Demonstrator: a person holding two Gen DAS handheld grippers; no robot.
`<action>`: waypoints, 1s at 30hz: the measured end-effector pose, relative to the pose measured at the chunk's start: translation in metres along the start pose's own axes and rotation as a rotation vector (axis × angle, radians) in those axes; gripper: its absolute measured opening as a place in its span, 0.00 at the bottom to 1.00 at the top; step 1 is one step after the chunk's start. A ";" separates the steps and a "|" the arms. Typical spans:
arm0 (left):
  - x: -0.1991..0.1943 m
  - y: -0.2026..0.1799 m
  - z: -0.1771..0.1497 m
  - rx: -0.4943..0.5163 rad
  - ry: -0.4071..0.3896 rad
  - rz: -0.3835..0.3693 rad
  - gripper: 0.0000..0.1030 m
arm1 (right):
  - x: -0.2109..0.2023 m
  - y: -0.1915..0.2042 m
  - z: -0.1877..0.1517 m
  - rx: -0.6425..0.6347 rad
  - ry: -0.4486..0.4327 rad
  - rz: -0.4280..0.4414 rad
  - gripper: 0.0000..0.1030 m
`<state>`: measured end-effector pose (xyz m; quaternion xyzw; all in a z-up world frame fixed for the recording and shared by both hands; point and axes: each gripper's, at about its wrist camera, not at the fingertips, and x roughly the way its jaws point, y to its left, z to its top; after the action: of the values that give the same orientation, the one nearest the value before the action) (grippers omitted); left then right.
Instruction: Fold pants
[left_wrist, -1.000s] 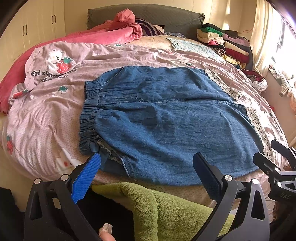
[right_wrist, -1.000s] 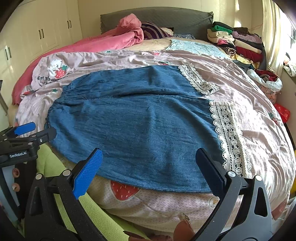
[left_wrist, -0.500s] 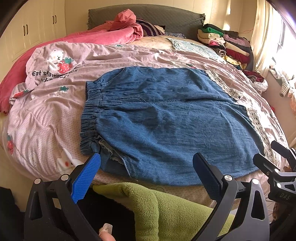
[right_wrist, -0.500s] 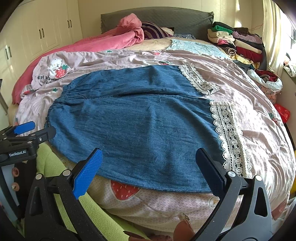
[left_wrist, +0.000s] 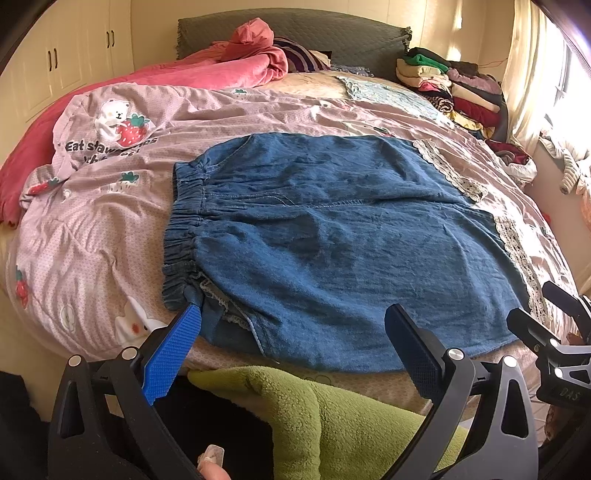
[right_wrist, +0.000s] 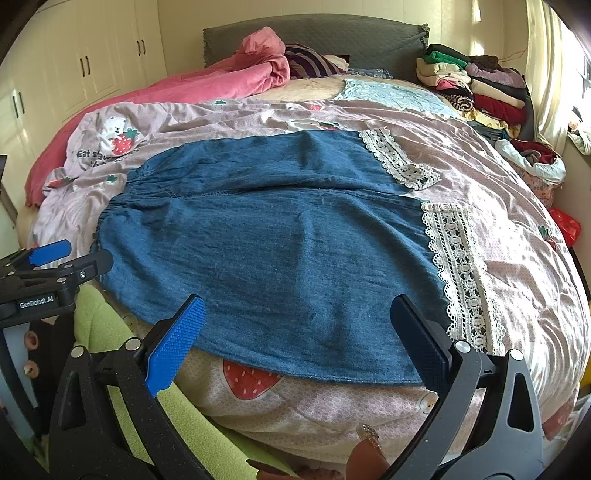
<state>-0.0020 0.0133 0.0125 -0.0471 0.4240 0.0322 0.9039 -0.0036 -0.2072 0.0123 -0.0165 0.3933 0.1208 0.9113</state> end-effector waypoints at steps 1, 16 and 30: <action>0.001 0.001 0.001 -0.002 -0.001 0.001 0.96 | 0.001 0.000 0.001 -0.002 0.000 0.002 0.92; 0.031 0.029 0.038 -0.045 0.003 0.053 0.96 | 0.036 0.008 0.068 -0.098 -0.058 0.047 0.92; 0.066 0.061 0.071 -0.089 0.018 0.109 0.96 | 0.100 0.038 0.133 -0.212 -0.035 0.108 0.92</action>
<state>0.0883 0.0832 0.0038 -0.0643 0.4321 0.0997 0.8940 0.1488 -0.1331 0.0340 -0.0893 0.3627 0.2109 0.9033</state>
